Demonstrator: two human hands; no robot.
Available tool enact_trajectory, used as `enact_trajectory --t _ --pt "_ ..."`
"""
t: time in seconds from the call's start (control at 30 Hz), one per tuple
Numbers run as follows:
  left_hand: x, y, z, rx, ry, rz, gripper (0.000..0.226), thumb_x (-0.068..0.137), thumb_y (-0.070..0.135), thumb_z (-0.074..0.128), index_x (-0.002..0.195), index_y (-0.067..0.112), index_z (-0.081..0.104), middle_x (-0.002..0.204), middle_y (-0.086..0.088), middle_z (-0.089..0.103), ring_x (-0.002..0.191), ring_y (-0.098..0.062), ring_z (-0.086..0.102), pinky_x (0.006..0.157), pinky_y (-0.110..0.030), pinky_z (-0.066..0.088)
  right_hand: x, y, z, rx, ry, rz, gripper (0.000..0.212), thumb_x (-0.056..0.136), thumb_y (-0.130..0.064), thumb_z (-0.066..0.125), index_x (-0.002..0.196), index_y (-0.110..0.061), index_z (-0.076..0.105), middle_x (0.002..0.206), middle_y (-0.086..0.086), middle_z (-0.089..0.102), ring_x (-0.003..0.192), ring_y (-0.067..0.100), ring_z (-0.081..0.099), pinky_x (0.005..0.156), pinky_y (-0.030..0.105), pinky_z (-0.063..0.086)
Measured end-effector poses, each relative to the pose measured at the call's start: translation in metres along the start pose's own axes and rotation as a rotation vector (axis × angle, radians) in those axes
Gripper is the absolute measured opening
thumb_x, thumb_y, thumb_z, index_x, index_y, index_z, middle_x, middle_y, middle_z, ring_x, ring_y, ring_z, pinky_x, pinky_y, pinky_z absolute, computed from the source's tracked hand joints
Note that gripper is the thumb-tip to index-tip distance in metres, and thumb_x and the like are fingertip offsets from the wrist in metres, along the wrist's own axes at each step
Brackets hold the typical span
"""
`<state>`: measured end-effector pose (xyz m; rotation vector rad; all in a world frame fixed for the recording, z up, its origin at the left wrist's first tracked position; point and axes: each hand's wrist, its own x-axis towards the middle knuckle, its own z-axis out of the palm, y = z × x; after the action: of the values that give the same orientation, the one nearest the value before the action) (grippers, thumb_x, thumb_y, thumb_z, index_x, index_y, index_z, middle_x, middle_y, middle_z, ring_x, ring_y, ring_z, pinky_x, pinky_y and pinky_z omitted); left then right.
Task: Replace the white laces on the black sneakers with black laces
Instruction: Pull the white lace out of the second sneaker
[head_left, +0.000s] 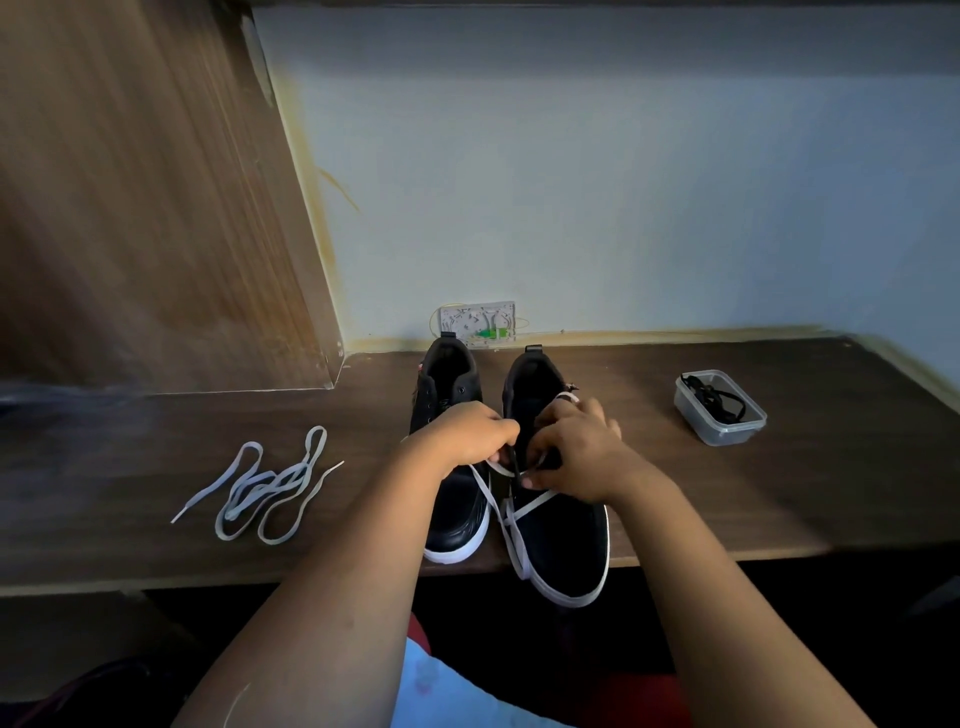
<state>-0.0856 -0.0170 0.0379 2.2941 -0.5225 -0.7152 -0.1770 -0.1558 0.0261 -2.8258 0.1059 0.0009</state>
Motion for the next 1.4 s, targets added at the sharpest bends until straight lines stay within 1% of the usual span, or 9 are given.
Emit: enact_trajectory --t 0.27,0.4,0.6,0.83,1.0,1.07,1.2,1.33,1.4 --pt "0.0 0.002 0.001 0.115 0.013 0.011 0.024 0.085 0.032 0.05 0.07 0.014 0.047 0.062 -0.005 0.036 0.063 -0.023 0.039 0.066 -0.035 0.033 0.002 0.029 -0.019 0.767 0.635 0.343 0.012 0.089 -0.032 0.062 0.079 -0.027 0.065 0.099 0.002 0.06 0.09 0.018 0.053 0.081 0.032 0.041" --pt "0.001 0.003 0.0 0.101 0.015 -0.007 0.024 0.082 0.033 0.053 0.067 0.014 0.049 0.061 -0.003 0.038 0.062 -0.023 0.04 0.066 -0.034 0.033 -0.001 0.023 -0.017 0.191 0.316 0.193 0.04 0.08 -0.044 0.071 0.118 -0.04 0.06 0.128 -0.006 0.046 0.122 0.024 0.033 0.097 0.042 0.036" --pt "0.0 0.002 0.001 0.049 0.03 -0.006 0.026 0.079 0.031 0.056 0.064 0.014 0.044 0.065 -0.006 0.039 0.063 -0.023 0.038 0.065 -0.034 0.029 0.003 0.005 0.002 0.049 -0.017 -0.017 0.01 0.078 -0.041 0.074 0.087 -0.036 0.071 0.114 -0.016 0.051 0.112 0.014 0.033 0.093 0.035 0.03" --pt "-0.003 0.006 0.002 0.318 0.138 0.145 0.025 0.08 0.032 0.063 0.081 0.013 0.046 0.08 -0.002 0.048 0.073 -0.02 0.048 0.063 -0.03 0.035 -0.005 0.032 -0.035 0.782 0.736 0.216 0.014 0.091 -0.033 0.064 0.081 -0.023 0.063 0.075 -0.003 0.065 0.073 0.019 0.062 0.068 0.032 0.049" --pt "-0.01 0.026 0.023 -0.157 0.15 0.619 0.05 0.079 0.015 0.073 0.124 0.024 0.052 0.121 0.005 0.057 0.115 -0.01 0.053 0.099 -0.03 0.045 -0.003 0.008 -0.032 0.821 0.381 -0.172 0.005 0.082 -0.026 0.073 0.087 -0.024 0.072 0.083 0.001 0.073 0.08 0.022 0.069 0.078 0.041 0.055" --pt "-0.014 0.033 0.033 -0.556 -0.03 0.584 0.04 0.091 -0.004 0.051 0.12 0.023 0.056 0.092 0.008 0.067 0.084 -0.007 0.064 0.082 -0.023 0.05 -0.001 0.001 -0.032 0.907 0.34 -0.201 0.012 0.082 -0.023 0.073 0.093 -0.02 0.072 0.086 0.008 0.072 0.078 0.024 0.069 0.072 0.04 0.055" --pt "-0.012 0.033 0.018 -0.879 0.009 0.241 0.028 0.102 0.032 0.043 0.083 0.015 0.055 0.046 0.011 0.033 0.04 -0.008 0.026 0.043 -0.023 0.024 -0.002 0.011 -0.036 0.952 0.463 -0.063 0.024 0.084 -0.026 0.072 0.106 -0.019 0.066 0.101 -0.001 0.069 0.093 0.019 0.066 0.083 0.036 0.054" --pt "-0.01 0.018 -0.017 -0.15 0.635 0.1 0.053 0.097 0.059 0.035 0.07 0.016 0.05 0.061 0.003 0.051 0.06 -0.021 0.05 0.051 -0.027 0.029 -0.011 0.036 -0.032 0.294 0.006 0.225 0.049 0.069 -0.045 0.082 0.108 -0.025 0.059 0.108 -0.007 0.059 0.094 0.011 0.056 0.078 0.026 0.045" --pt "-0.013 0.008 -0.026 0.345 0.6 -0.07 0.06 0.09 0.07 0.034 0.09 0.014 0.057 0.086 -0.005 0.06 0.086 -0.027 0.06 0.059 -0.029 0.036 -0.015 0.038 -0.027 0.106 -0.32 0.319 0.062 0.064 -0.047 0.085 0.113 -0.024 0.055 0.109 -0.006 0.057 0.097 0.014 0.052 0.079 0.027 0.042"
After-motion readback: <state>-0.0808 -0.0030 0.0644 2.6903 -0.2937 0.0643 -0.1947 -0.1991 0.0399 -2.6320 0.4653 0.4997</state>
